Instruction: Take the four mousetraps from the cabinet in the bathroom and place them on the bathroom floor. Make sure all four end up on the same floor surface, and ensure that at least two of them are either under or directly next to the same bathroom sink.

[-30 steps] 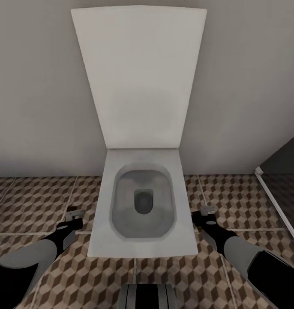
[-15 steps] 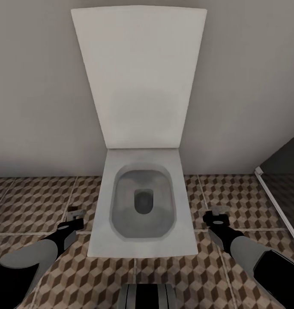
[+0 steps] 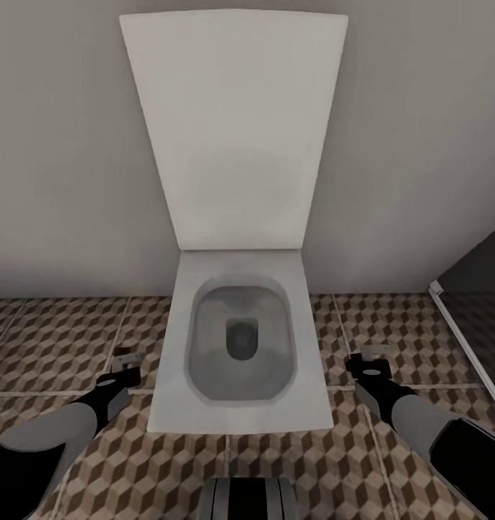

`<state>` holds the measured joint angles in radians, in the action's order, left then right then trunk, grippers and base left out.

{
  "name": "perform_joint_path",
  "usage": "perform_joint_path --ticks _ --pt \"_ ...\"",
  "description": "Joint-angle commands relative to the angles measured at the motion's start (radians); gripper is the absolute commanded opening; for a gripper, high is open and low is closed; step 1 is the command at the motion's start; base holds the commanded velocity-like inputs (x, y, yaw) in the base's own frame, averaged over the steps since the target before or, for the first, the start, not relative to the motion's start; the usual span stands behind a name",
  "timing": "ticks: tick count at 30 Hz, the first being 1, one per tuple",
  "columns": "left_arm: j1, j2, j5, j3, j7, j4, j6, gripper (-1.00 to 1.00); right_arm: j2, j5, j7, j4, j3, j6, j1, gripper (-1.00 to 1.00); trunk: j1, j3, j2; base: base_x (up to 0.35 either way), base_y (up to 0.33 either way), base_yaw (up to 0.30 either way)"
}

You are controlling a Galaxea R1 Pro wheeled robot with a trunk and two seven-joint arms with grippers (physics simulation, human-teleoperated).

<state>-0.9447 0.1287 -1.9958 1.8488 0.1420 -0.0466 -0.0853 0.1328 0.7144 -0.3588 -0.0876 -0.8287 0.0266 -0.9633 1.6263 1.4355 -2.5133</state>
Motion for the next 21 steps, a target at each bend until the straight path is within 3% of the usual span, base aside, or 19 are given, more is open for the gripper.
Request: perform_joint_path --ticks 1,8,14,21 --pt "0.0 0.002 -0.006 0.009 0.005 0.002 -0.003 -1.0 0.0 0.013 -0.003 -0.001 -0.007 0.004 0.0 -1.0 0.0 0.001 0.0 0.0 0.0 0.0" --pt "0.0 -0.005 -0.006 0.008 0.006 0.002 0.005 -1.0 -0.007 0.016 0.001 0.003 -0.008 -0.003 0.0 -1.0 0.0 0.001 0.0 0.0 0.0 0.0" --pt "-0.002 -0.006 -0.006 0.007 0.005 0.004 0.08 -1.0 -0.006 0.016 0.002 0.008 -0.007 -0.012 0.0 -1.0 0.0 0.001 0.0 0.0 0.0 0.0" --pt "-0.002 -0.016 -0.006 0.007 0.005 0.004 0.087 -1.0 -0.006 0.016 0.002 0.008 -0.007 -0.009 0.0 -1.0 0.0 0.001 0.0 0.0 0.0 0.0"
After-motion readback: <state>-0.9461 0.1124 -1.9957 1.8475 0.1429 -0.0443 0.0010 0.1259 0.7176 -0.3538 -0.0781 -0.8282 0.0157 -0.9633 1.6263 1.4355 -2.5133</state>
